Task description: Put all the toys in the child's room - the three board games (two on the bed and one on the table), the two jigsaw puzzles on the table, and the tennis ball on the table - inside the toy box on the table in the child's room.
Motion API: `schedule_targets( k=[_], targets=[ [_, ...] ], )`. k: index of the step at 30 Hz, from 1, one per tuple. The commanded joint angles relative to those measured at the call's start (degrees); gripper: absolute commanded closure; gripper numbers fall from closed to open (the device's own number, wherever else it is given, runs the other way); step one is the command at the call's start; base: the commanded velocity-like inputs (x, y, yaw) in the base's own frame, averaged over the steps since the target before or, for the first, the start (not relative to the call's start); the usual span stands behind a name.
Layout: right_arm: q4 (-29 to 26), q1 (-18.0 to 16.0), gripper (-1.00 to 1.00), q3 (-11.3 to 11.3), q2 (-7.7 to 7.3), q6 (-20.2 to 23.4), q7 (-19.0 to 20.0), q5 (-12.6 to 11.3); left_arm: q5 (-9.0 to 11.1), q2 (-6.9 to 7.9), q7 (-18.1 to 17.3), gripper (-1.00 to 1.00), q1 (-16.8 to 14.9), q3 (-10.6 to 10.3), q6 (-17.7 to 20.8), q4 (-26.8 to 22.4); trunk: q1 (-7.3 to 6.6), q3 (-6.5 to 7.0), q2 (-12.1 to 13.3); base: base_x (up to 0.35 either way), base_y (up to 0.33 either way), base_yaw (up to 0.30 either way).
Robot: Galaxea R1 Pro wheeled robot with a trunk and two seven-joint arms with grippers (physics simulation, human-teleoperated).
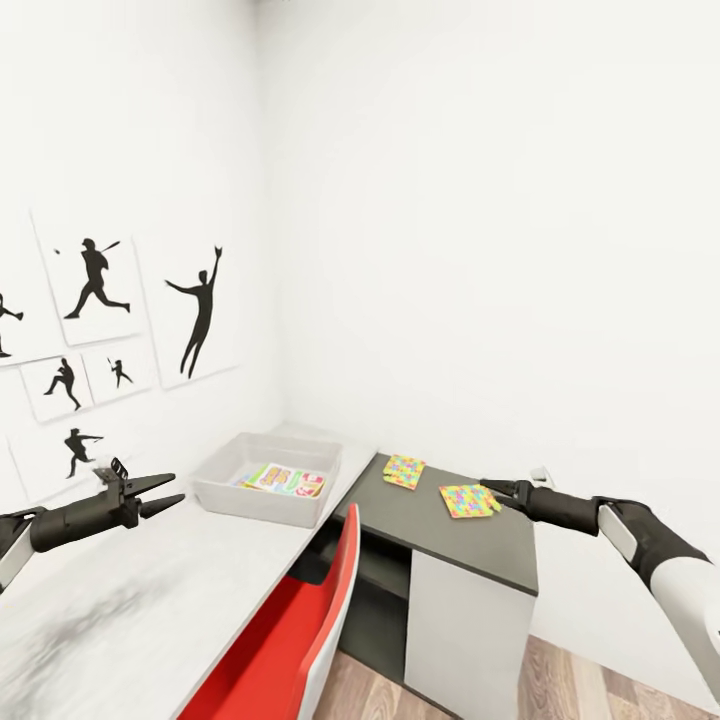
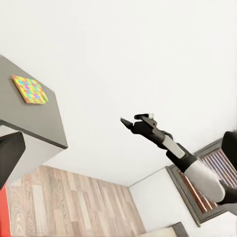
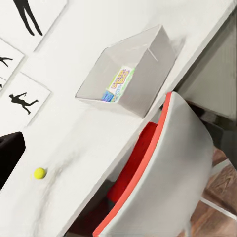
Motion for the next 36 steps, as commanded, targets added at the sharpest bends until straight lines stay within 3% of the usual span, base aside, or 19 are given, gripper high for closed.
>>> schedule_targets(
  k=[1,7,19,25,36],
  targets=[
    [0.0,0.8,-1.00,0.1,-0.09,-0.1,0.0,-0.9,0.0,0.02,-0.2,-1.00,0.0,0.0,0.6,0.0,0.03,0.05,0.0,0.000,0.000,-0.205],
    [0.2,6.2,-1.00,-0.9,-1.08,-3.6,0.0,-3.2,0.0,0.01,-0.2,-1.00,0.0,0.0,0.6,0.0,0.03,0.45,0.0,0.000,0.000,-0.205],
    [0.3,10.0,-1.00,-2.5,-2.46,-4.3,2.7,-7.0,0.0,0.02,-0.2,-1.00,0.0,0.0,0.6,0.0,0.03,1.08,0.0,0.000,0.000,-0.205],
    [0.3,11.0,-1.00,-2.6,-4.01,-4.4,3.0,-9.3,0.0,0.07,-0.2,-1.00,0.0,0.0,0.6,0.0,0.03,1.33,0.0,0.000,0.000,-0.166],
    [1.1,11.2,-1.00,-2.6,-4.43,-4.7,3.0,-10.0,0.0,-0.07,-0.2,-1.00,0.0,0.0,0.6,0.0,0.03,1.70,0.0,0.000,0.000,-0.108]
  ],
)
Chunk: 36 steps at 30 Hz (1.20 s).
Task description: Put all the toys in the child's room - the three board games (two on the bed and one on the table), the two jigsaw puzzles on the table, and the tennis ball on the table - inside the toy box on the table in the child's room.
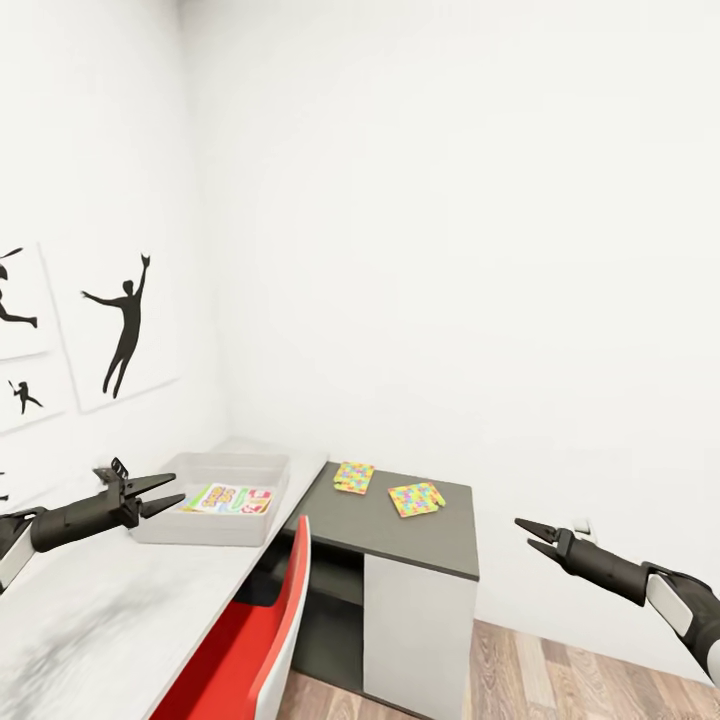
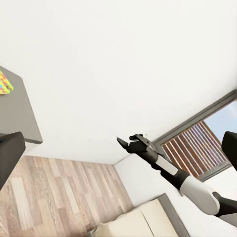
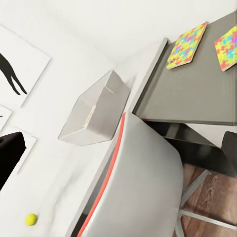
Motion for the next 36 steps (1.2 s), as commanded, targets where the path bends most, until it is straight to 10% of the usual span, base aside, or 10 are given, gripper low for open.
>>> schedule_targets(
  k=[1,36],
  targets=[
    [0.1,0.0,-1.00,-0.1,0.00,0.3,0.1,-0.1,0.0,0.01,-0.2,-1.00,0.0,0.0,0.6,0.0,0.02,0.00,0.0,0.000,0.000,-0.081],
    [0.2,0.0,-1.00,-0.1,0.02,-1.2,-0.1,-0.2,0.0,-0.08,-0.2,-1.00,0.0,-0.1,0.6,-0.2,0.02,0.19,0.0,0.000,-0.064,-0.155]
  ],
)
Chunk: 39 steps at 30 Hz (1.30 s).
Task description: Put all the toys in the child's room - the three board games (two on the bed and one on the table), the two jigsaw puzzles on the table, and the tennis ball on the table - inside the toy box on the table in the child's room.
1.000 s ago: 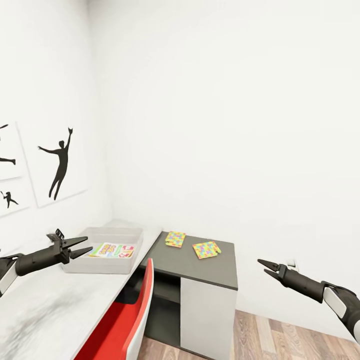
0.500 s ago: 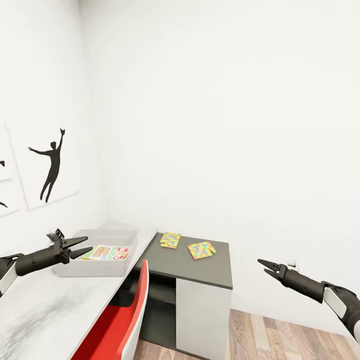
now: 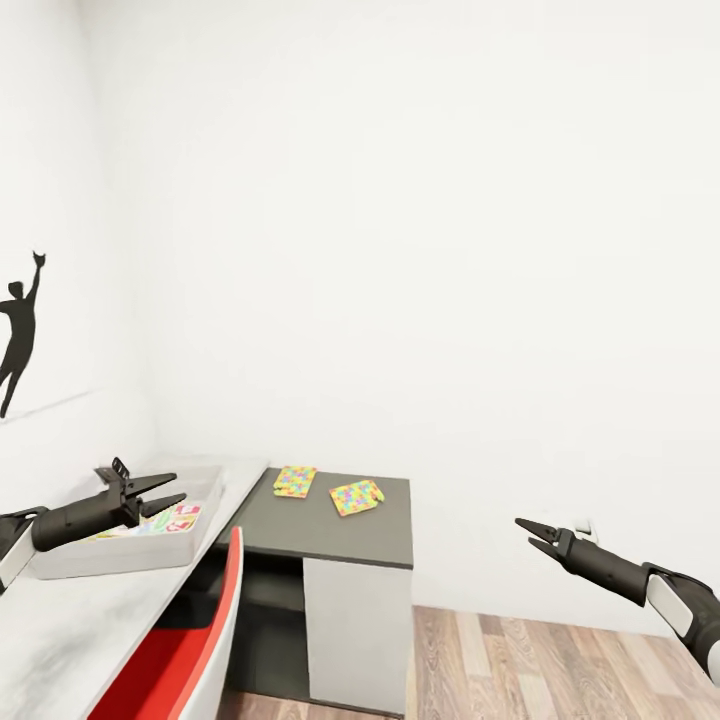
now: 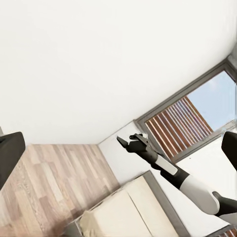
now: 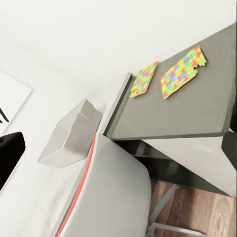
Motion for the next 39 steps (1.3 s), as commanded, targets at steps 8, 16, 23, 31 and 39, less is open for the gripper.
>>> schedule_targets(
  k=[8,16,23,31,39],
  targets=[
    [0.0,0.0,-1.00,-0.1,0.07,0.1,0.1,-0.1,0.0,0.02,-0.2,-1.00,0.0,0.0,0.6,0.0,0.02,-0.22,0.0,0.000,-0.035,-0.268],
    [0.1,0.0,-1.00,-0.2,0.08,0.1,-0.2,-0.1,0.0,0.02,-0.2,-1.00,0.0,0.1,0.6,0.0,0.02,-0.38,0.0,0.000,-0.002,-0.155],
    [0.0,0.0,-1.00,-0.1,0.15,0.0,-0.2,-0.1,-0.1,0.02,-0.2,-1.00,0.0,0.1,0.6,0.0,0.02,-0.82,0.0,0.000,0.000,-0.076],
    [0.0,0.0,-1.00,-0.1,0.25,-0.1,-0.3,-0.1,-0.1,0.03,-0.2,-1.00,0.0,0.1,0.6,0.0,0.02,-1.49,0.0,0.000,0.000,-0.100],
    [0.0,0.0,-1.00,-0.1,0.39,-0.2,-0.3,-0.1,-0.1,0.07,-0.2,-1.00,0.0,0.1,0.6,0.0,0.02,-2.18,0.0,0.000,-0.130,-0.115]
  ],
)
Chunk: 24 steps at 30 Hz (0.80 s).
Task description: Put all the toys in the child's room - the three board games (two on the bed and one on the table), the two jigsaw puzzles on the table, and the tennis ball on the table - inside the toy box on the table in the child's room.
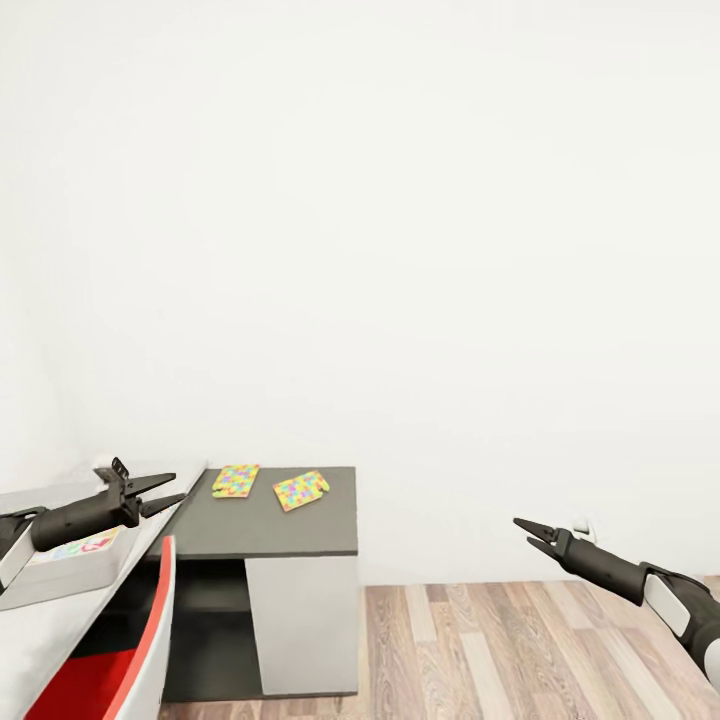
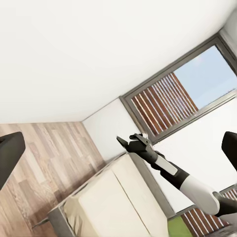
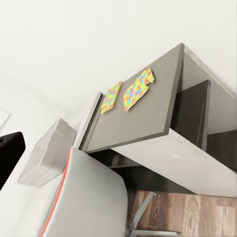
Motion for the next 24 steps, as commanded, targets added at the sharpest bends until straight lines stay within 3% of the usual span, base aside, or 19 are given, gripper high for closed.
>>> schedule_targets(
  k=[1,10,24],
  targets=[
    [0.0,0.0,-1.00,-0.1,-0.01,0.5,0.1,-0.1,0.0,0.00,-0.2,-1.00,0.0,0.0,0.6,0.0,0.02,-0.12,-0.1,0.000,-0.263,-0.117],
    [0.1,0.0,-1.00,-0.1,0.15,-0.4,0.1,-0.1,-0.1,-0.02,-0.2,-1.00,0.0,0.0,0.6,0.0,0.02,-0.84,-0.1,0.010,-0.138,-0.102],
    [0.1,0.1,-1.00,-0.1,0.56,-1.6,0.3,-0.2,-0.1,-0.04,-0.2,-1.00,0.0,-0.1,0.6,0.0,0.02,-0.98,-0.1,0.081,-0.099,-0.010]
  ],
)
